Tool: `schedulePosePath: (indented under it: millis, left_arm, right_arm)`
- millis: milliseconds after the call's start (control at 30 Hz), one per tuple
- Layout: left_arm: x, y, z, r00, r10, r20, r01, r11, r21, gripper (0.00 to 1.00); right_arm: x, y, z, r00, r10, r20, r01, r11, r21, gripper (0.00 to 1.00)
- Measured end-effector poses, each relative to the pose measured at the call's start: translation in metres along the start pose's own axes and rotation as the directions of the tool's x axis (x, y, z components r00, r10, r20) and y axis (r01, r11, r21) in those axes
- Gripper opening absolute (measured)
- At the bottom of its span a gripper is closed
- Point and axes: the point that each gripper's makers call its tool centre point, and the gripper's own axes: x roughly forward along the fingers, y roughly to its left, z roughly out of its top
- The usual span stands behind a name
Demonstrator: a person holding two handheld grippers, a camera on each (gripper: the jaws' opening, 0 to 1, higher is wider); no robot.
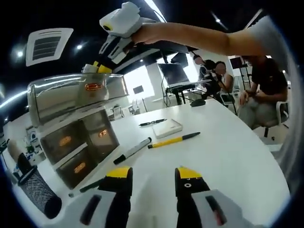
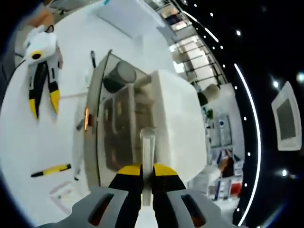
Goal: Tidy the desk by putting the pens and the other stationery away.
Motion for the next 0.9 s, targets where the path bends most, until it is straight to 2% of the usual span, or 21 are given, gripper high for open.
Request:
schedulePosePath:
  millis: [567,733,900]
  left_arm:
    - [-0.002,0.005,-0.004,1.000,0.021,-0.010,-0.021,1.000,0.010,0.34]
    - [-0.002,0.006,-0.005,1.000,0.024,-0.012,-0.024,1.000,0.015,0.34]
    - [0.000,0.003,-0.006,1.000,0.018,-0.020,-0.018,1.000,0.019,0.34]
  right_arm:
    - [0.017,0.010,-0.002,0.999,-0.027,-0.020,0.025,0.996,-0.085,0.05]
    - [0.018,0.017,-0.002,1.000,0.015,-0.010,-0.016,0.996,-0.083,0.06]
    - [0.017,0.018,-0.002,1.000,0.024,-0.003,-0.024,0.997,-0.075,0.07]
